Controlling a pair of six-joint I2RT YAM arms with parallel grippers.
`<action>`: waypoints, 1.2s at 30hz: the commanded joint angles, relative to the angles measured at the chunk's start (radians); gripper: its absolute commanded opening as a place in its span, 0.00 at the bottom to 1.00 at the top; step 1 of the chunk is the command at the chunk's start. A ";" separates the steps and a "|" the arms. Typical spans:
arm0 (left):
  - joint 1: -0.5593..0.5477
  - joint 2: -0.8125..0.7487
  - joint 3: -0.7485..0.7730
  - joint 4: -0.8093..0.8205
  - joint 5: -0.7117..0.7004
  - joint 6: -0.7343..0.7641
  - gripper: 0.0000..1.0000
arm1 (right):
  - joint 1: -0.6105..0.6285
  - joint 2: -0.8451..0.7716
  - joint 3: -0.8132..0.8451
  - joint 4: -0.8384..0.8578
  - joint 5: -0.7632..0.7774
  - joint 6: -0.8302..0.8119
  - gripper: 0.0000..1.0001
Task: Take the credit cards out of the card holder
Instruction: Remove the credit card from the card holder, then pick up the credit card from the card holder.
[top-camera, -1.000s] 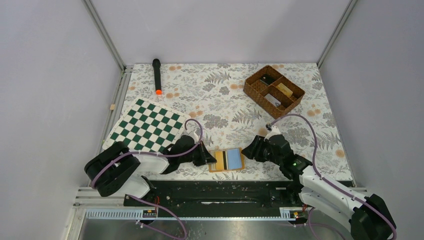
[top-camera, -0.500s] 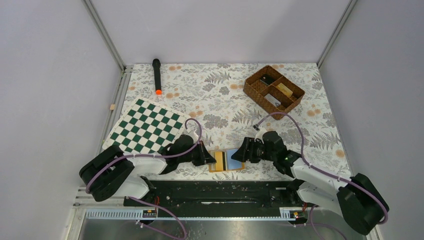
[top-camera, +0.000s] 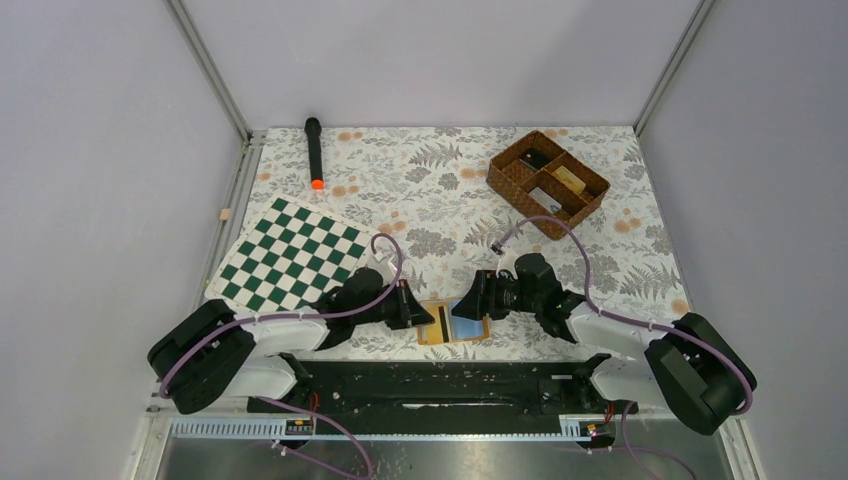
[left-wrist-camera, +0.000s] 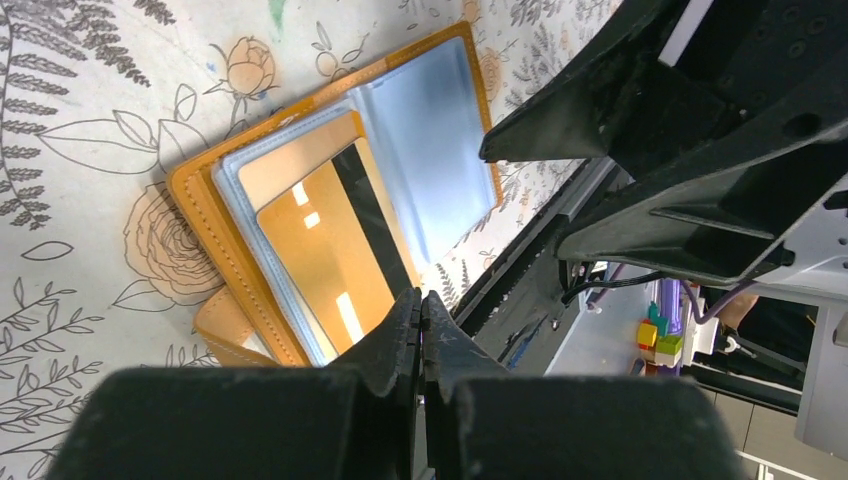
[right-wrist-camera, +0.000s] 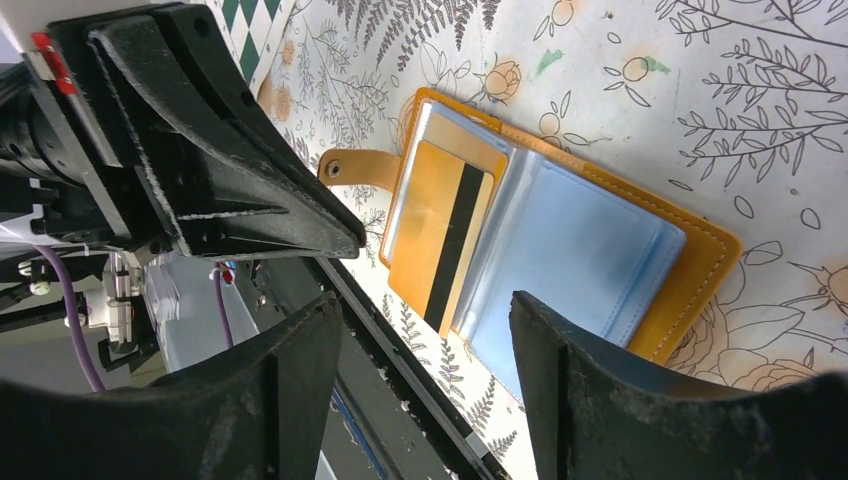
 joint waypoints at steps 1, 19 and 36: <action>0.004 0.046 0.033 0.034 0.023 0.025 0.00 | 0.004 0.002 0.016 0.045 0.014 0.000 0.69; 0.004 0.064 0.056 -0.151 -0.103 0.028 0.03 | 0.188 0.116 0.093 -0.030 0.222 0.094 0.56; 0.004 0.135 0.039 -0.087 -0.064 0.020 0.02 | 0.218 0.216 0.075 0.119 0.229 0.169 0.36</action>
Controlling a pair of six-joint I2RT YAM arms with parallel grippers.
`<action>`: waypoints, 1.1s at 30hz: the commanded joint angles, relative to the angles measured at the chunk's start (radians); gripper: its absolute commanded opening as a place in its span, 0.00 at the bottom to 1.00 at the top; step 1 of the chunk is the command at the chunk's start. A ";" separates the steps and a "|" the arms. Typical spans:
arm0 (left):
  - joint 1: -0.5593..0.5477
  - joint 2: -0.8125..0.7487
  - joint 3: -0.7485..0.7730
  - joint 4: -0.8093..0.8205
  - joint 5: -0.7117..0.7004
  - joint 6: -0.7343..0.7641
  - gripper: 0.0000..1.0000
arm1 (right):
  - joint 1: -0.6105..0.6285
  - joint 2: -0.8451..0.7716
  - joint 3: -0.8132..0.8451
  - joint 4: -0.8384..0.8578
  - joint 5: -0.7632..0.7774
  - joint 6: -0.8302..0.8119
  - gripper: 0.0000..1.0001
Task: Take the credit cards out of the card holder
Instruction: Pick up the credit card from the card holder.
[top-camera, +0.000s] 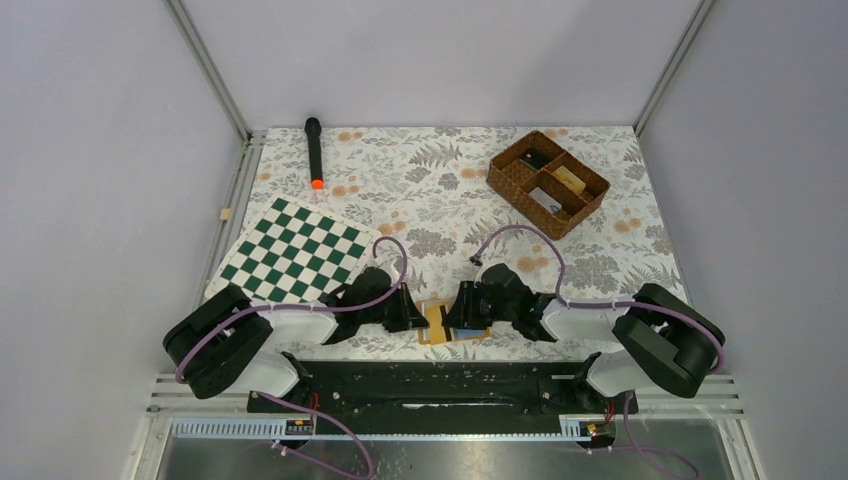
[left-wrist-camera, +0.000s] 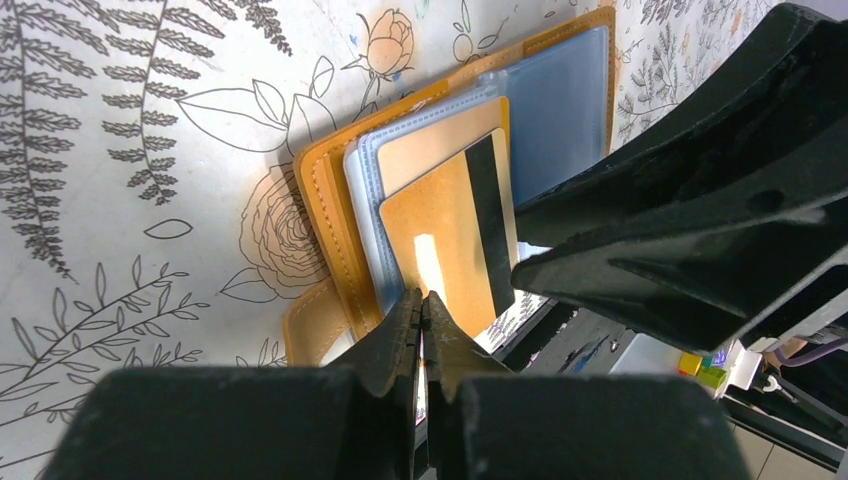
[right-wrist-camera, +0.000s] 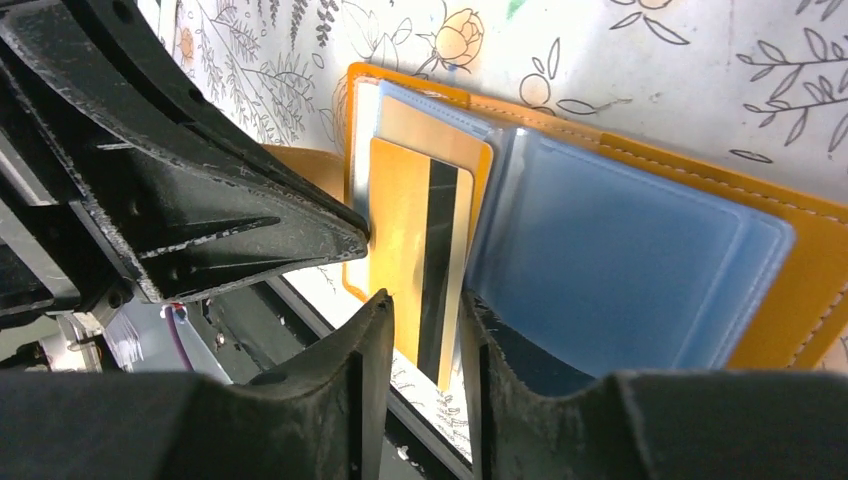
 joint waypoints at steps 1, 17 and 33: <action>0.002 0.022 -0.001 0.018 -0.007 0.010 0.02 | 0.010 0.007 -0.004 0.113 -0.010 0.033 0.32; 0.010 -0.003 0.059 -0.077 -0.015 -0.004 0.06 | 0.002 -0.188 -0.010 -0.094 0.063 -0.052 0.00; 0.047 -0.169 0.188 -0.316 -0.015 0.035 0.29 | -0.012 -0.419 0.063 -0.398 0.208 -0.236 0.00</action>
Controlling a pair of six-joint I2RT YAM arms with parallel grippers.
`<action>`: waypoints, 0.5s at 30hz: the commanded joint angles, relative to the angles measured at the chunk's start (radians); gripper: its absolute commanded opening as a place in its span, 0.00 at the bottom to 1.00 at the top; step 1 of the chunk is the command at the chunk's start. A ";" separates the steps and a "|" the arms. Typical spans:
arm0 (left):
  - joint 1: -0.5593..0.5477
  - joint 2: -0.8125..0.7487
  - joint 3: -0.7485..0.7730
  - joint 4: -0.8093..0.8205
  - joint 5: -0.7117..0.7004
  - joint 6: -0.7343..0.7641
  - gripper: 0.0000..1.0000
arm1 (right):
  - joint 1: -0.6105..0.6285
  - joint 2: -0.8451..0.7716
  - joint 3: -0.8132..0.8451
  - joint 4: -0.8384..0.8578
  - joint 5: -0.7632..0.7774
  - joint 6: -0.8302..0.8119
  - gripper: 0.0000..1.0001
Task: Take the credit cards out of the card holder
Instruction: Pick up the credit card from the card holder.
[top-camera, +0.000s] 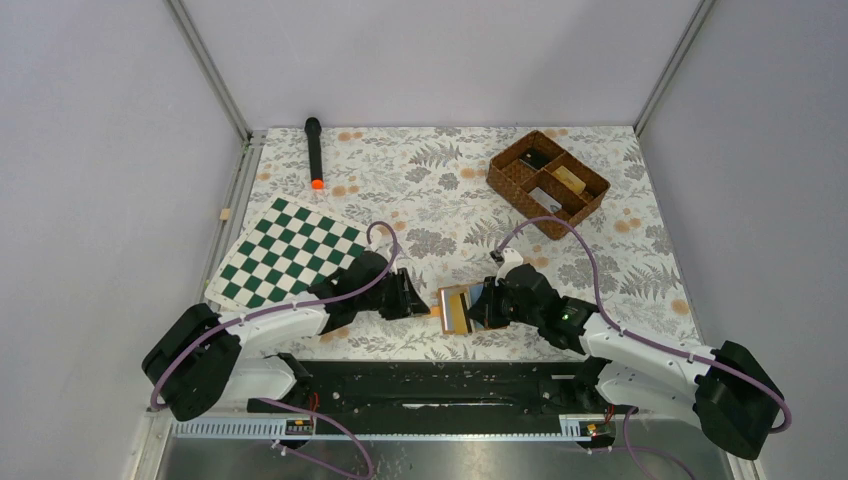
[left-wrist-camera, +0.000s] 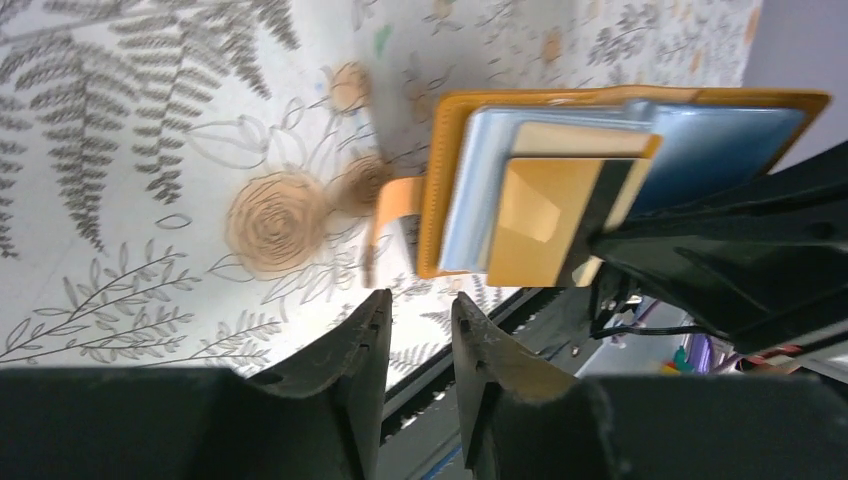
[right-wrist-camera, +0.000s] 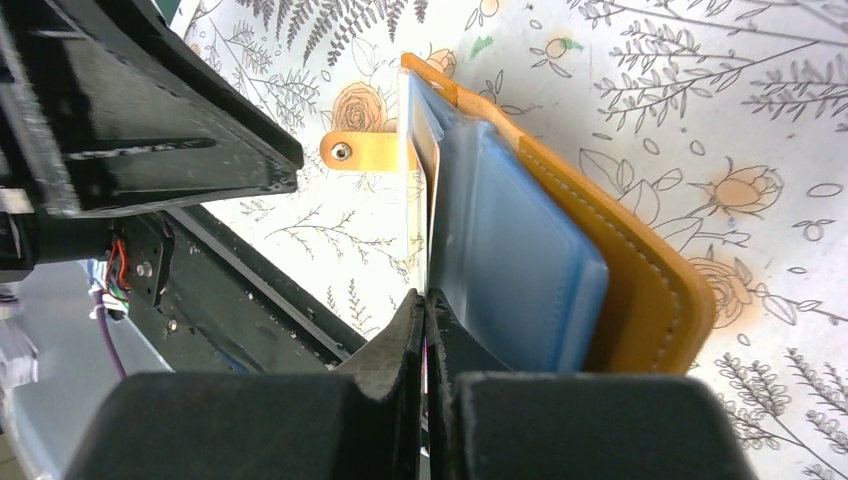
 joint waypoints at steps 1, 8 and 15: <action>0.005 -0.038 0.077 -0.028 0.014 0.026 0.30 | -0.006 0.010 0.077 -0.042 0.039 -0.072 0.00; 0.005 0.031 0.076 0.035 0.081 0.023 0.30 | -0.008 0.185 0.028 0.183 -0.113 0.020 0.00; 0.004 0.156 0.069 0.126 0.134 0.027 0.27 | -0.025 0.297 0.023 0.268 -0.158 0.052 0.00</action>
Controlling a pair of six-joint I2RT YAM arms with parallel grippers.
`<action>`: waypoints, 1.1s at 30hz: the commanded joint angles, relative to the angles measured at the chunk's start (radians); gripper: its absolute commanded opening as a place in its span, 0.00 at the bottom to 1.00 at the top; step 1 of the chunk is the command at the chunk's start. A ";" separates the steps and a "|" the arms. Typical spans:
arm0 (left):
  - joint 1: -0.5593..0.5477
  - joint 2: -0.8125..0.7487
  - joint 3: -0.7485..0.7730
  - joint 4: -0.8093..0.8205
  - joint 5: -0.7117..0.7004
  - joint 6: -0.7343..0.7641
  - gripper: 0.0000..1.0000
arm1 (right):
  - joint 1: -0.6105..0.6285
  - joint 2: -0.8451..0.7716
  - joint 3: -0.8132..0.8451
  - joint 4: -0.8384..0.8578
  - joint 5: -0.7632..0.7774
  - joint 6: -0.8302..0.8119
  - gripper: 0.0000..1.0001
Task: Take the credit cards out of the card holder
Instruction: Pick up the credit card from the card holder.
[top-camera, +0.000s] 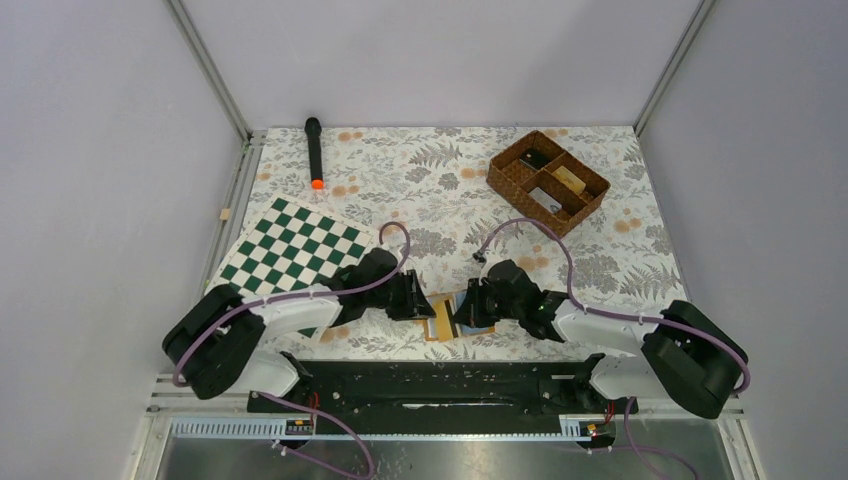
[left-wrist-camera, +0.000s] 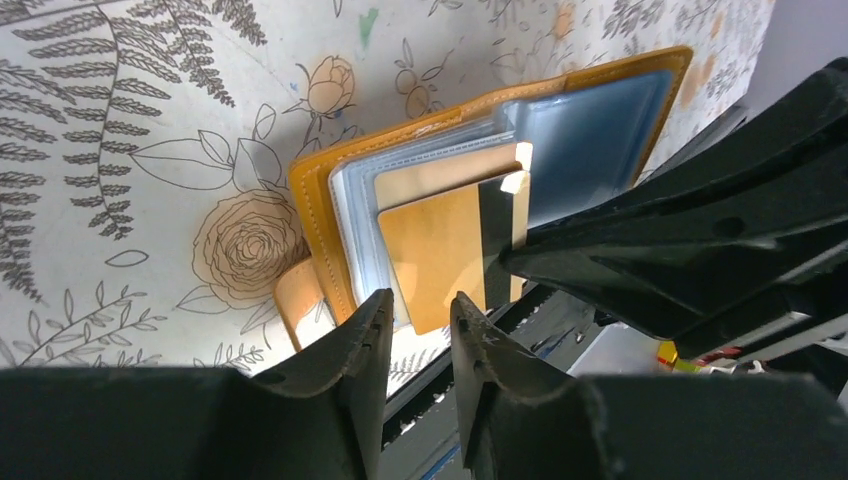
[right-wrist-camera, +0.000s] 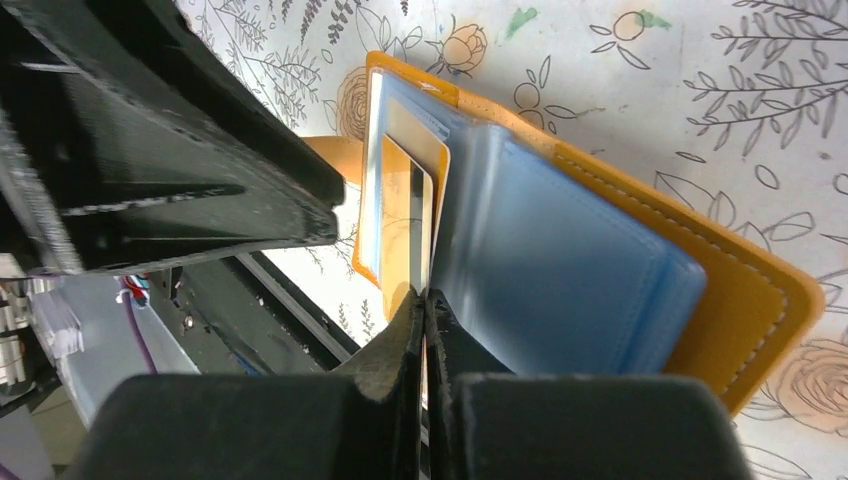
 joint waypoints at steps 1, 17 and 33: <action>0.003 0.081 0.014 0.128 0.077 0.005 0.26 | -0.019 0.043 -0.012 0.107 -0.054 0.028 0.01; 0.003 0.195 0.020 0.169 0.076 0.003 0.21 | -0.072 0.005 -0.072 0.163 -0.113 0.079 0.24; 0.002 0.185 -0.007 0.180 0.070 -0.012 0.20 | -0.076 -0.107 -0.050 0.020 -0.028 0.125 0.41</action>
